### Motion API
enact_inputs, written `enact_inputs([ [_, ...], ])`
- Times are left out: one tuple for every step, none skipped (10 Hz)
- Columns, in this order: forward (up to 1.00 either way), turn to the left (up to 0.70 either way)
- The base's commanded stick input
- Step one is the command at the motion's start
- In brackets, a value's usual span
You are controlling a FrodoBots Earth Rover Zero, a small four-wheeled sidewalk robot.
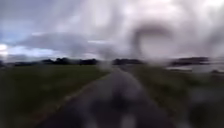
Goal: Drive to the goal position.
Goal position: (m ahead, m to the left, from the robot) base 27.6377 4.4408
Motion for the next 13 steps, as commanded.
enact_inputs([
  [0.7, 0.0],
  [0.7, 0.0],
  [0.7, 0.0],
  [0.7, 0.0],
  [0.7, 0.0],
  [0.7, 0.0],
  [0.7, 0.0],
  [0.7, 0.0],
  [0.7, 0.0],
  [0.7, 0.0],
  [0.7, 0.0],
  [0.7, 0.0],
  [0.7, 0.0],
])
